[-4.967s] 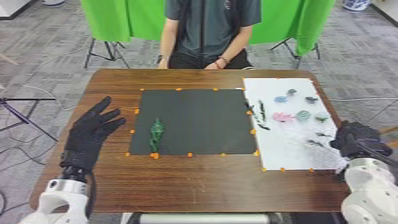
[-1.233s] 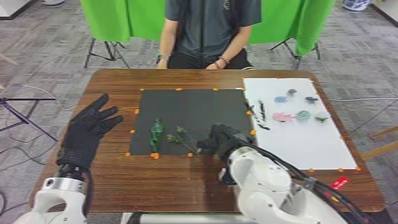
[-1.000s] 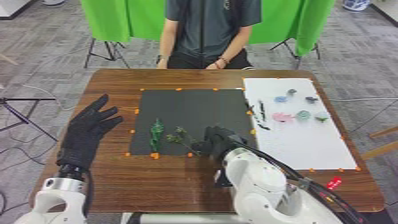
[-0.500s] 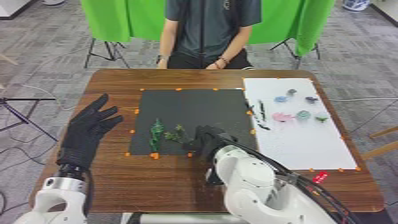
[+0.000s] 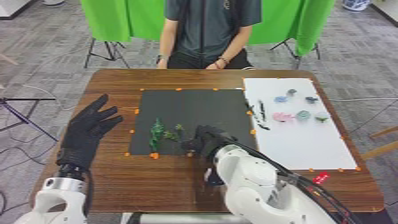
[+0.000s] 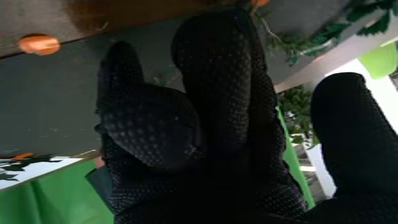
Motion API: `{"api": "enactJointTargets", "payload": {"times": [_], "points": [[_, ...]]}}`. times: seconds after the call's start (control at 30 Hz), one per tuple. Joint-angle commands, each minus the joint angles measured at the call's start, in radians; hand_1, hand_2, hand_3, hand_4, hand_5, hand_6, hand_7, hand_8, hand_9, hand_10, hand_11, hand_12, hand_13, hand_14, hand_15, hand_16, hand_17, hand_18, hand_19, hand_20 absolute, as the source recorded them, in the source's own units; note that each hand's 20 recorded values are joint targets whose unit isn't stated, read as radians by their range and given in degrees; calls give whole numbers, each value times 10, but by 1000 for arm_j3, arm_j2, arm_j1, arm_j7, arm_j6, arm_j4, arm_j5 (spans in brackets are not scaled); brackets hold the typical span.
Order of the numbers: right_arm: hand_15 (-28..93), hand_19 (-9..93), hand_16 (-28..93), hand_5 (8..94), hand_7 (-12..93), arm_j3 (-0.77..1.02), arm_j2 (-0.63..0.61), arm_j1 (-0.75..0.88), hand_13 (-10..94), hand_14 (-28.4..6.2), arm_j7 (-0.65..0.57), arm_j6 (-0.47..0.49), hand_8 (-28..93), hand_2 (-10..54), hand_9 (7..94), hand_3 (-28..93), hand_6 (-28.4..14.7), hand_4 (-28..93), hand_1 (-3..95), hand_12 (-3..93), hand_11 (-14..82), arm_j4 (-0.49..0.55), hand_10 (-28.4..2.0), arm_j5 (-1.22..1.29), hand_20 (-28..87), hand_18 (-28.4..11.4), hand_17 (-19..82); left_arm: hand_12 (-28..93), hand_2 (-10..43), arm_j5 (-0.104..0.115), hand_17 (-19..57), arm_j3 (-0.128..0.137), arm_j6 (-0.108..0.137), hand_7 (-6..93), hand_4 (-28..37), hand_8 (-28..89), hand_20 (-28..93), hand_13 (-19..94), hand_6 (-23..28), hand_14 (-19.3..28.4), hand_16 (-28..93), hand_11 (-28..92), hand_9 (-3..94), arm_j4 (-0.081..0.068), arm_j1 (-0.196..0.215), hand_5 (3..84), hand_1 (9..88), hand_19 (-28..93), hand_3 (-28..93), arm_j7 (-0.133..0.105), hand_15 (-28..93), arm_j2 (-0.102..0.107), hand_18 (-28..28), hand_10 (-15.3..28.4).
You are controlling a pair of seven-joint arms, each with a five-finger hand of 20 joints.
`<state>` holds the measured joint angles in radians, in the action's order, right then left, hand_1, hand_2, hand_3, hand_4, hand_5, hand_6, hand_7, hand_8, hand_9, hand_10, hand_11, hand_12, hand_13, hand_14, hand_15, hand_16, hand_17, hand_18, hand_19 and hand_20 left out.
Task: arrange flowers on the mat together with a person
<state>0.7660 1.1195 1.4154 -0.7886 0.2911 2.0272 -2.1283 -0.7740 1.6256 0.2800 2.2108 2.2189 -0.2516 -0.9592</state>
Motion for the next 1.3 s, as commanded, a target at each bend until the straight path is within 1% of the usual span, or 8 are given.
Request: {"api": "enactJointTargets", "payload": {"times": [0.03,0.17,0.23,0.4,0.57,0.87,0.97,1.3], "points": [[614,932,201,873,128,127,-83,86,933,-104,30,6,-126,108,937,634,-23,-199,222,163,417,134,-143,92,-26,-247,402,84,64,7,-85,6,15,101,-283,-87,146,278,64,270,-79,224,359,1,23,360,233,506,781,-8,461,-2,247,183],[622,930,208,867,128,295,-115,179,916,-109,75,-41,-125,108,937,636,-24,-199,217,162,402,196,-145,218,-24,-247,391,84,64,12,-85,5,19,101,-283,-87,146,277,63,270,-79,224,359,-2,25,360,231,505,779,-20,460,2,247,184],[627,925,206,853,123,424,-89,229,894,-115,91,4,-122,110,936,636,-27,-199,216,175,365,212,-150,331,-26,-247,382,84,64,3,-85,6,20,101,-283,-87,146,277,63,270,-79,224,359,-2,25,360,230,505,779,-15,459,1,246,184],[638,815,166,741,121,656,-62,328,740,-167,194,-33,-107,134,817,638,-42,-204,211,187,323,198,-186,677,-23,-270,310,84,64,1,-85,-2,22,101,-283,-87,146,277,63,270,-78,223,358,-4,27,362,225,505,777,-31,459,6,246,184],[578,652,108,648,131,773,-67,423,577,-202,362,-104,-115,141,685,683,-39,-231,199,158,271,156,-206,943,100,-283,172,86,65,7,-85,-19,27,101,-283,-88,146,277,59,270,-78,224,360,-9,24,363,220,505,776,-56,458,18,246,181],[391,499,108,525,142,807,-48,516,417,-207,614,-189,-123,140,524,744,-4,-267,169,133,147,99,-173,1187,138,-268,68,84,64,0,-85,-38,14,93,-283,-88,148,279,47,270,-77,219,364,-24,8,359,215,502,774,-59,455,10,247,177],[354,473,113,501,143,800,-30,526,394,-201,644,-208,-123,138,500,762,4,-271,156,134,131,90,-163,1233,139,-259,57,82,63,3,-84,-42,22,92,-283,-88,148,285,44,269,-77,212,364,-27,14,357,214,500,775,-59,452,6,247,174],[295,455,142,462,136,826,17,585,363,-202,679,-210,-122,134,463,774,19,-282,139,137,96,94,-151,1252,150,-263,33,82,60,-15,-83,-38,-1,91,-283,-89,151,292,38,264,-73,201,364,-29,18,357,213,496,779,-55,435,-15,246,168]]}}
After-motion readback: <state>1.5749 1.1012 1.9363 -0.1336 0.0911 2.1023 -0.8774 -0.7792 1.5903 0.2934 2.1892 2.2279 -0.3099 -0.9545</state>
